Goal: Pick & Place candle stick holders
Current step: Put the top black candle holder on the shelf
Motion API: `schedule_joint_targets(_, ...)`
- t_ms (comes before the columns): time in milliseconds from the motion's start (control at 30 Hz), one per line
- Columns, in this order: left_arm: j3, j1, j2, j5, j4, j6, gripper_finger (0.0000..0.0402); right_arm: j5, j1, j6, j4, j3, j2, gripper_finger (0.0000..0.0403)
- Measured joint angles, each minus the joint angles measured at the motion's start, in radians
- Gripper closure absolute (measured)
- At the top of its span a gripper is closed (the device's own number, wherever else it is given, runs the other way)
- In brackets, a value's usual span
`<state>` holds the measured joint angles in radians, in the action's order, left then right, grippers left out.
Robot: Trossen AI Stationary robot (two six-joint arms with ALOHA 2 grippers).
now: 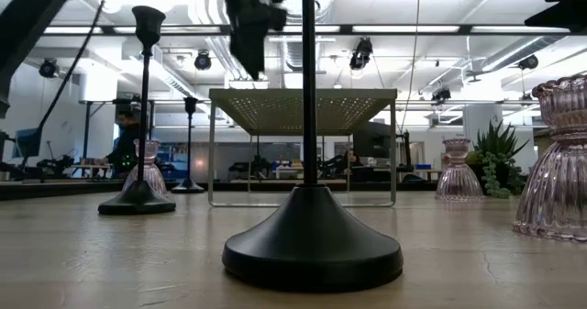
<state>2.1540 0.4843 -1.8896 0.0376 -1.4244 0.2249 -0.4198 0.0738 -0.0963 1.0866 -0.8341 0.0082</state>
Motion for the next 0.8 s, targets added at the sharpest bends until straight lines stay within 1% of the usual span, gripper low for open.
schedule_joint_targets(167,-0.041,-0.050,0.152,-0.001,-0.007,-0.075,0.0102,0.000,0.000,0.000,0.000,0.000,0.000,0.0019)
schedule_joint_targets(300,-0.115,-0.090,0.306,0.007,0.004,-0.178,0.0122,0.000,0.000,0.000,0.000,0.000,0.000,0.0019)
schedule_joint_targets(533,-0.294,-0.184,0.601,0.088,0.070,-0.352,0.0129,0.000,0.000,0.000,0.000,0.000,0.000,0.0019)
schedule_joint_targets(633,-0.364,-0.221,0.715,0.095,0.109,-0.416,0.0129,0.000,0.000,0.000,0.000,0.000,0.000,0.0019)
schedule_joint_targets(800,-0.512,-0.258,0.874,0.096,0.234,-0.519,0.0129,0.000,0.000,0.000,0.000,0.000,0.000,0.0019)
